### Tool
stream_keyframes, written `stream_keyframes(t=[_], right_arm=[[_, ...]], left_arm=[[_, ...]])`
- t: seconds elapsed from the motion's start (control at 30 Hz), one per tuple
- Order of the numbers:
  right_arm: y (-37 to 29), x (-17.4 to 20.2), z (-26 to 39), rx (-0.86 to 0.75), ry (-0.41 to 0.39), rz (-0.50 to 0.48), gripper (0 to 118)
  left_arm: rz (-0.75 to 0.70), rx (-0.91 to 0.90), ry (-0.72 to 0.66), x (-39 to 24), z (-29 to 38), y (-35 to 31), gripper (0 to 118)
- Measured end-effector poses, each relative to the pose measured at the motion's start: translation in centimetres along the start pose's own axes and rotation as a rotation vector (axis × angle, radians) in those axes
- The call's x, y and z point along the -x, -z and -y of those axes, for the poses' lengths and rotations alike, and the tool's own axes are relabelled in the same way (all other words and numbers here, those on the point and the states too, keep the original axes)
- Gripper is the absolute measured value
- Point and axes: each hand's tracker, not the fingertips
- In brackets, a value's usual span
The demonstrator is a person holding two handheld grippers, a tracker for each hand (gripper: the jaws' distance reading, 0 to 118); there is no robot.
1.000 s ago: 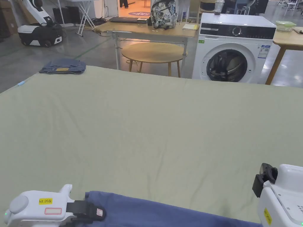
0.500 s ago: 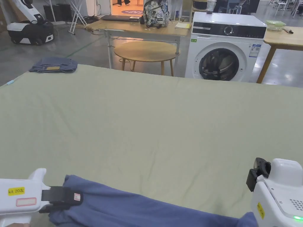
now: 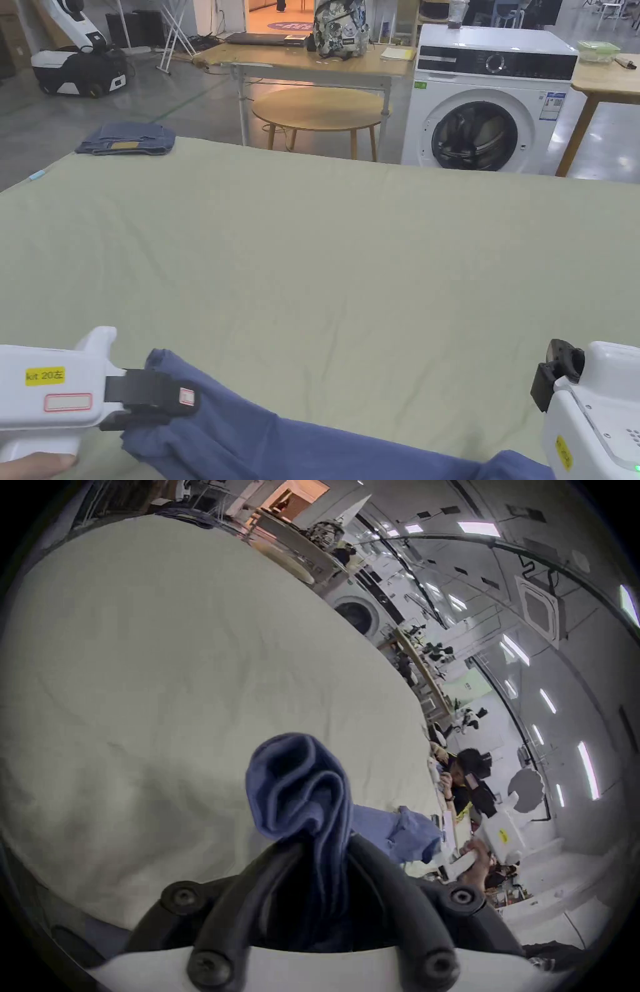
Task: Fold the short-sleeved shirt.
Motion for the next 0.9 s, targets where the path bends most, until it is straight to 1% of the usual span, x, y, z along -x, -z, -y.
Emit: stream_keyframes(t=[0.13,0.23,0.33,0.5,0.57,0.67,0.7,0.73,0.8,0.83,0.9], right_arm=[[-0.2,-0.4,0.0,0.001,0.002,0.004,0],[-0.4,-0.9,0.1,0.001,0.005,0.012,0],[-0.5,-1.4,0.2,0.007,0.011,0.02,0],[-0.8,-2.4,0.6,0.018,0.02,0.039,0],[-0.8,-2.8,0.8,0.023,0.024,0.047,0],[-0.9,-3.4,1.0,0.032,0.033,0.06,0],[-0.9,-3.6,1.0,0.036,0.036,0.063,0],[-0.9,-3.7,1.1,0.041,0.039,0.067,0],[-0.9,-3.9,1.2,0.045,0.042,0.07,0],[-0.9,-4.0,1.2,0.046,0.043,0.071,0],[-0.9,-4.0,1.3,0.047,0.04,0.074,0]], left_arm=[[0.109,0.058,0.005,-3.3,1.0,2.9,1],[0.11,0.103,0.044,-5.9,1.7,6.1,1],[0.104,0.164,0.043,-7.5,2.5,9.5,1],[-0.024,0.264,0.074,-9.0,4.0,16.7,1],[-0.069,0.296,0.066,-9.8,5.3,18.8,1],[-0.121,0.335,0.096,-10.5,6.5,21.5,1],[-0.146,0.354,0.101,-10.6,6.8,22.2,4],[-0.159,0.357,0.1,-10.6,7.1,22.8,10],[-0.176,0.356,0.1,-10.2,7.2,23.7,28],[-0.169,0.356,0.094,-10.3,7.3,23.6,39],[-0.127,0.336,0.082,-10.9,7.4,23.0,53]])
